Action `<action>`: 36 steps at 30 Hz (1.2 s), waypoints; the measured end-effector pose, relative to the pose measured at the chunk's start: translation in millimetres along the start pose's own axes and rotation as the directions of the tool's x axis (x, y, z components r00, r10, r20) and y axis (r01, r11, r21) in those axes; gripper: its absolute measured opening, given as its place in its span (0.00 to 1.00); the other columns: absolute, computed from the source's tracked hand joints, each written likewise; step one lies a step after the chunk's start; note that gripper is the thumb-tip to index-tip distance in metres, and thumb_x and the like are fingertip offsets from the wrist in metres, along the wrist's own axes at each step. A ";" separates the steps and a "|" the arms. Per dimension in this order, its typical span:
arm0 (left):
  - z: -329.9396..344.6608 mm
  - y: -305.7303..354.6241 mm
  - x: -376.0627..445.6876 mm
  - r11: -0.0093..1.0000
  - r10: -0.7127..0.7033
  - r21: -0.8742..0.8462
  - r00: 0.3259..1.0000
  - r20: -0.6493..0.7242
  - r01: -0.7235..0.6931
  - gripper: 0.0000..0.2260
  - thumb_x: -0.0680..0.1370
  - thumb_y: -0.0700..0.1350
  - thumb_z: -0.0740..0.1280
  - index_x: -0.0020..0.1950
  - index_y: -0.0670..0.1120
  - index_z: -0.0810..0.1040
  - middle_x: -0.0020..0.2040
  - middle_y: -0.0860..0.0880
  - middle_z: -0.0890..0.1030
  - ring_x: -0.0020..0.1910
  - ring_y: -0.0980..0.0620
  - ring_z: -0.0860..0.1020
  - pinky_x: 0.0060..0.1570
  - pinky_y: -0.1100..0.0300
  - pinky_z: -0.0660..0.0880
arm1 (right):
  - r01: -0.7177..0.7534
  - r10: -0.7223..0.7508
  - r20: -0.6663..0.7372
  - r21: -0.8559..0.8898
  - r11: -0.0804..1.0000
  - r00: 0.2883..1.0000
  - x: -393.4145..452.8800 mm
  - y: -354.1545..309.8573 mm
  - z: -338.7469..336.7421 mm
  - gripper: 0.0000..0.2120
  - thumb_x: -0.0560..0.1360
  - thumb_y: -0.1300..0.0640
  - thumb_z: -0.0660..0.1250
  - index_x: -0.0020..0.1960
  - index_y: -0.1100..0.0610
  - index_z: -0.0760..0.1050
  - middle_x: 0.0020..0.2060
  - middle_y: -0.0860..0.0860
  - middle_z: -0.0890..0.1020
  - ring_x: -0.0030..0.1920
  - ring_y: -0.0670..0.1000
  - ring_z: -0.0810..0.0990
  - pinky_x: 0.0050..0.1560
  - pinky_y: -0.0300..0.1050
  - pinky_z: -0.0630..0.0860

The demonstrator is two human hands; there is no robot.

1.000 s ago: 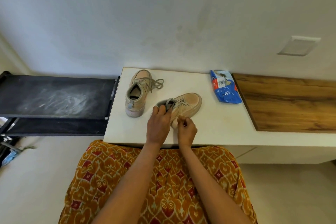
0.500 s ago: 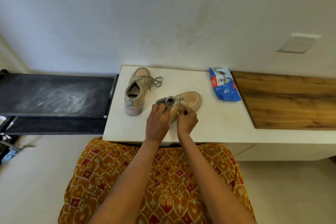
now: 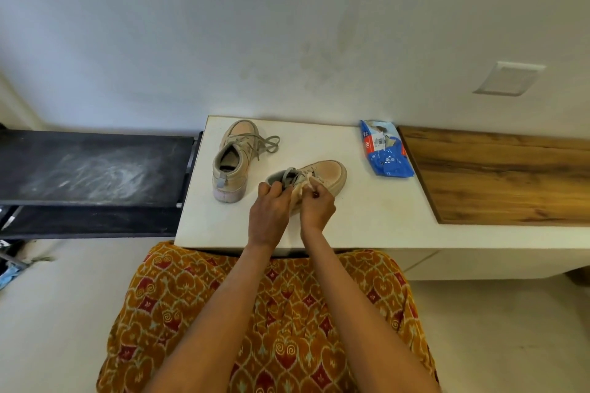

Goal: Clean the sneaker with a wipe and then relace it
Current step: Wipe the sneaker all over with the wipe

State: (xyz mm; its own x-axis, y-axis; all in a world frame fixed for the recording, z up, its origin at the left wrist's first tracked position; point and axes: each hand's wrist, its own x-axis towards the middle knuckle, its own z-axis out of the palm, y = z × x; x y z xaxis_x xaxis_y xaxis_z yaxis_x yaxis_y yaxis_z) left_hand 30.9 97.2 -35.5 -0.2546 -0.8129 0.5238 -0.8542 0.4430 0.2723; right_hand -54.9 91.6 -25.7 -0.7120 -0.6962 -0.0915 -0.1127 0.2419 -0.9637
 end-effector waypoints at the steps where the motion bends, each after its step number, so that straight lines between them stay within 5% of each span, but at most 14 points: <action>1: 0.8 -0.8 0.2 1.000 -0.005 -0.010 1.000 -0.002 0.005 0.09 0.70 0.39 0.74 0.48 0.45 0.80 0.40 0.48 0.76 0.42 0.49 0.66 0.24 0.63 0.65 | 0.011 -0.011 0.004 0.002 1.000 1.000 -7.8 4.0 0.1 0.12 0.76 0.64 0.64 0.58 0.59 0.79 0.55 0.54 0.82 0.56 0.52 0.79 0.54 0.31 0.71; 7: 1.1 -5.8 -1.5 0.999 0.017 -0.039 0.999 0.038 -0.015 0.11 0.70 0.42 0.74 0.52 0.45 0.80 0.42 0.47 0.76 0.44 0.49 0.67 0.24 0.63 0.66 | 0.162 -0.143 0.145 -0.131 0.978 0.979 -8.9 23.8 -22.6 0.11 0.75 0.64 0.66 0.55 0.59 0.81 0.52 0.54 0.83 0.53 0.50 0.80 0.49 0.29 0.69; 9: -3.0 -15.9 -0.4 0.994 0.101 -0.035 0.993 0.057 -0.099 0.13 0.70 0.38 0.73 0.54 0.44 0.80 0.46 0.46 0.78 0.46 0.47 0.71 0.25 0.60 0.74 | 0.102 -0.095 0.053 -0.171 0.980 0.994 15.6 20.9 -32.7 0.10 0.75 0.62 0.65 0.55 0.57 0.81 0.53 0.54 0.83 0.53 0.52 0.80 0.49 0.35 0.71; 12: -14.1 -36.1 4.7 0.969 0.245 -0.020 0.968 0.061 -0.245 0.12 0.70 0.35 0.72 0.53 0.41 0.81 0.53 0.41 0.78 0.52 0.42 0.75 0.40 0.54 0.80 | -0.042 0.024 -0.081 -0.220 0.975 0.996 51.4 15.8 -42.0 0.11 0.76 0.61 0.64 0.56 0.56 0.80 0.54 0.55 0.83 0.53 0.55 0.80 0.49 0.43 0.73; 15: -18.5 -45.5 9.6 0.949 0.314 -0.039 0.944 0.101 -0.312 0.15 0.68 0.33 0.73 0.54 0.41 0.81 0.52 0.41 0.78 0.50 0.42 0.77 0.36 0.53 0.80 | -0.047 0.037 -0.042 -0.283 0.958 0.998 56.5 11.1 -34.6 0.11 0.76 0.64 0.64 0.56 0.59 0.80 0.53 0.56 0.83 0.54 0.55 0.80 0.48 0.40 0.72; 22: -15.4 -35.3 4.1 0.959 0.284 -0.050 0.953 0.110 -0.280 0.15 0.68 0.33 0.73 0.53 0.43 0.81 0.50 0.42 0.79 0.42 0.44 0.75 0.31 0.54 0.78 | 0.020 -0.006 0.081 -0.165 0.986 0.997 -14.9 22.3 -6.1 0.11 0.76 0.64 0.63 0.57 0.61 0.79 0.53 0.56 0.82 0.56 0.54 0.79 0.52 0.35 0.68; 26: -13.7 -36.5 1.7 0.973 0.226 -0.074 0.965 0.131 -0.218 0.11 0.69 0.35 0.73 0.50 0.43 0.81 0.47 0.44 0.78 0.42 0.46 0.73 0.27 0.54 0.75 | 0.159 -0.104 0.220 -0.246 0.956 0.970 -3.2 27.9 -25.7 0.10 0.74 0.62 0.66 0.54 0.58 0.81 0.52 0.54 0.84 0.54 0.53 0.80 0.52 0.37 0.70; 30: -16.7 -18.9 -1.4 0.977 0.162 -0.160 0.979 0.122 -0.142 0.07 0.68 0.36 0.75 0.44 0.42 0.81 0.42 0.45 0.76 0.41 0.45 0.75 0.21 0.56 0.73 | -0.092 0.101 0.041 -0.183 0.979 0.994 42.7 13.4 -36.6 0.11 0.75 0.59 0.64 0.56 0.54 0.80 0.54 0.53 0.82 0.54 0.54 0.79 0.57 0.48 0.75; 32: -14.7 -5.1 -5.0 0.976 0.137 -0.189 0.982 0.131 -0.111 0.06 0.69 0.37 0.74 0.44 0.42 0.81 0.43 0.45 0.76 0.42 0.45 0.76 0.22 0.57 0.72 | -0.187 0.200 0.057 -0.179 0.966 0.978 60.9 7.7 -32.7 0.10 0.75 0.57 0.66 0.55 0.53 0.81 0.55 0.53 0.82 0.55 0.56 0.79 0.61 0.54 0.73; 36: -9.3 1.4 -4.3 0.972 0.075 -0.232 0.990 0.123 -0.044 0.05 0.71 0.37 0.72 0.45 0.42 0.81 0.43 0.46 0.77 0.42 0.46 0.75 0.23 0.56 0.73 | -0.044 0.090 0.118 -0.350 0.936 0.989 62.2 0.2 -14.7 0.12 0.76 0.59 0.63 0.55 0.51 0.81 0.55 0.52 0.82 0.56 0.55 0.79 0.60 0.54 0.73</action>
State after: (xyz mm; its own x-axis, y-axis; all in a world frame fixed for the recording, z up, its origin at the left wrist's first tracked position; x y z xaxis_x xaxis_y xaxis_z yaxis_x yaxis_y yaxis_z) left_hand 35.1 104.8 -29.9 -0.3716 -0.8180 0.4390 -0.7134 0.5542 0.4289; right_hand -109.5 58.3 -27.9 -0.6325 -0.7464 -0.2070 -0.3173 0.4935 -0.8098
